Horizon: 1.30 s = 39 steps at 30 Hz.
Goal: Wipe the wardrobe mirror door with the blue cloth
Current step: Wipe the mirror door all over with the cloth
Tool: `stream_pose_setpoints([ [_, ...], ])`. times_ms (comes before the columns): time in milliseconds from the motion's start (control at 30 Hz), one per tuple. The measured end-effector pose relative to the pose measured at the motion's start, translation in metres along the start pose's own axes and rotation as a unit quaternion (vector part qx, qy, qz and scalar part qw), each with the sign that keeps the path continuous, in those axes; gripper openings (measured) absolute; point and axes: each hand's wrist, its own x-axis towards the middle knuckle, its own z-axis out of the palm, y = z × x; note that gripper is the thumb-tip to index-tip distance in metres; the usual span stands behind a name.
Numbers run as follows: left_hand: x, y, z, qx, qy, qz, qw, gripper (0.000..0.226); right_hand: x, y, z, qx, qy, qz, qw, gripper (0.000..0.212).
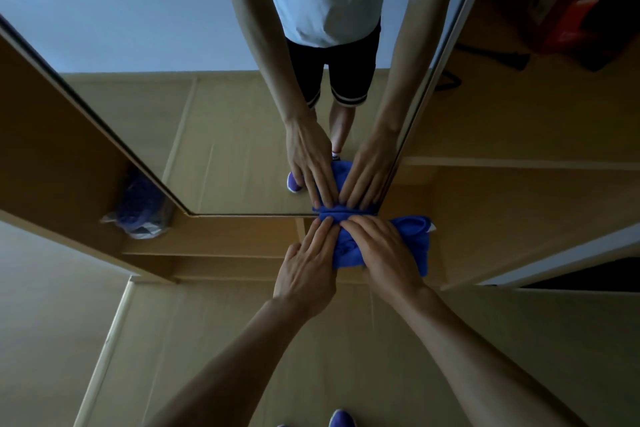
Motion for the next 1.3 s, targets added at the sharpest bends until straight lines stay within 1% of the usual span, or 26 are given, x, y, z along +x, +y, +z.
stream_pose_setpoints([
  [100, -0.004, 0.007, -0.018, -0.012, -0.021, 0.001, 1.000, 0.067, -0.003, -0.005, -0.018, 0.012, -0.036, 0.003, 0.999, 0.059],
  [167, -0.009, 0.015, -0.033, -0.013, -0.019, 0.004, 1.000, 0.067, -0.005, -0.010, -0.034, 0.001, -0.034, 0.002, 0.999, 0.054],
  [200, -0.010, 0.019, -0.042, -0.016, -0.008, 0.006, 1.000, 0.067, -0.006, -0.013, -0.044, -0.005, -0.027, 0.002, 1.000, 0.053],
  [267, -0.015, 0.030, -0.060, -0.027, 0.020, 0.017, 0.999, 0.067, -0.008, -0.017, -0.069, -0.015, -0.011, -0.004, 1.000, 0.060],
  [333, -0.027, 0.041, -0.074, -0.048, 0.043, 0.025, 0.998, 0.069, -0.013, -0.021, -0.090, -0.024, -0.002, -0.014, 1.000, 0.059],
  [433, -0.041, 0.049, -0.097, -0.062, 0.076, 0.029, 0.995, 0.072, -0.015, -0.034, -0.118, -0.032, 0.006, -0.023, 0.999, 0.070],
  [533, -0.047, 0.059, -0.123, -0.074, 0.115, 0.036, 0.990, 0.075, -0.015, -0.045, -0.148, -0.040, 0.020, -0.034, 0.998, 0.074],
  [700, -0.047, 0.083, -0.184, -0.090, 0.180, 0.073, 0.977, 0.073, -0.005, -0.058, -0.212, -0.054, 0.081, -0.054, 0.994, 0.064],
  [967, -0.073, 0.123, -0.274, -0.059, 0.297, 0.096, 0.948, 0.069, -0.001, -0.092, -0.305, -0.080, 0.177, -0.103, 0.975, 0.065],
  [1167, -0.086, 0.147, -0.356, -0.031, 0.370, 0.131, 0.919, 0.067, 0.008, -0.128, -0.387, -0.100, 0.273, -0.139, 0.947, 0.056],
  [1300, -0.097, 0.156, -0.394, -0.020, 0.421, 0.142, 0.896, 0.068, 0.010, -0.152, -0.429, -0.132, 0.312, -0.164, 0.926, 0.060],
])
